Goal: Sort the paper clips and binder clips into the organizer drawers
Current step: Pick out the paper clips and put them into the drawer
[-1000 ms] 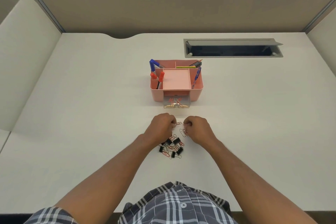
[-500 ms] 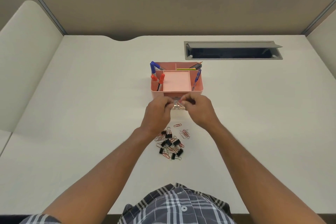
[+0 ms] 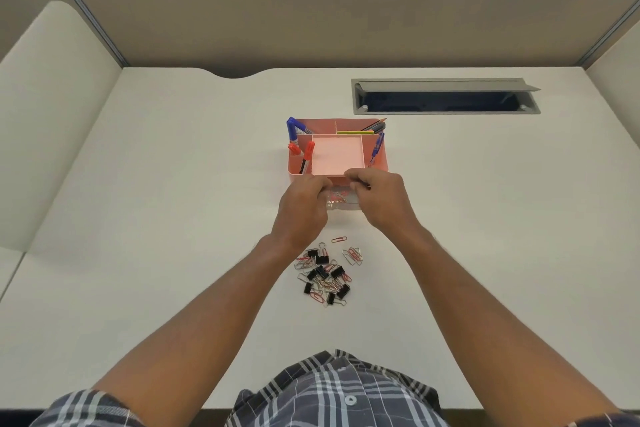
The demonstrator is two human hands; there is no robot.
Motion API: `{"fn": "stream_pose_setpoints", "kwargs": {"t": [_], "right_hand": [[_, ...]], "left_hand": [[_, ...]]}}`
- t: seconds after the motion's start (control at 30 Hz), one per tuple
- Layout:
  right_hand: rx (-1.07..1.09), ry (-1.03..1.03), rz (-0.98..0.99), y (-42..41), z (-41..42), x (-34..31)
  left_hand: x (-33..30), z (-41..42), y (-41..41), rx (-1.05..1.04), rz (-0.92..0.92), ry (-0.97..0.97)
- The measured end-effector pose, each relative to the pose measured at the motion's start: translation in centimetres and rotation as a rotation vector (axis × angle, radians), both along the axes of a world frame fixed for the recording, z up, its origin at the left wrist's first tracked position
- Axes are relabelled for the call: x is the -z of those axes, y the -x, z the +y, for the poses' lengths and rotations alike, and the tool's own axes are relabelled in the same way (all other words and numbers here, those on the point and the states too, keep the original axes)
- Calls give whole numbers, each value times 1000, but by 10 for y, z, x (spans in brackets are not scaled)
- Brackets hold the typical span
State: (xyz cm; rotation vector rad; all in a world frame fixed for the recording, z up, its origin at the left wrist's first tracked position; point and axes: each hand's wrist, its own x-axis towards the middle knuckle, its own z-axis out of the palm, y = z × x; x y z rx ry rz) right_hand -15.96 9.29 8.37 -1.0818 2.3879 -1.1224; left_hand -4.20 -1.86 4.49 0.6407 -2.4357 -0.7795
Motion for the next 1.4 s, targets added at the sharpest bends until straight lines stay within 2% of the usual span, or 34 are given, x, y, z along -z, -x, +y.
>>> {"fn": "stream_pose_setpoints", "kwargs": {"t": [0.07,0.13,0.17,0.27,0.3,0.37,0.6,0.87,1.03,1.2,1.4], "right_hand": [[38,59,-6,-4,11,2],[71,15,-21,-8,23,10],[82,-87,-32,-11,28,17],[42,-565,-38,-20,38,46],[19,-661,-20,-27,40,53],[1,-711,10,-40,42,67],[-36,-615,131,-60,37,83],[-96,-551,135,-49,32,84],[-68,-490,38,-43,38,84],[88,-340,-179,-31,41,65],[105,-108,-224,-14,33,24]], "left_hand": [[6,7,-7,18,15,12],[16,18,-15,54,-12,20],[22,23,-18,83,-43,26],[42,33,-21,157,-232,16],[48,34,-20,167,-304,10],[55,34,-17,186,-426,26],[59,32,-5,197,-595,119],[59,27,-8,210,-609,56],[53,27,-11,214,-604,8],[44,27,-18,150,-490,-153],[20,20,-27,77,-141,-262]]}}
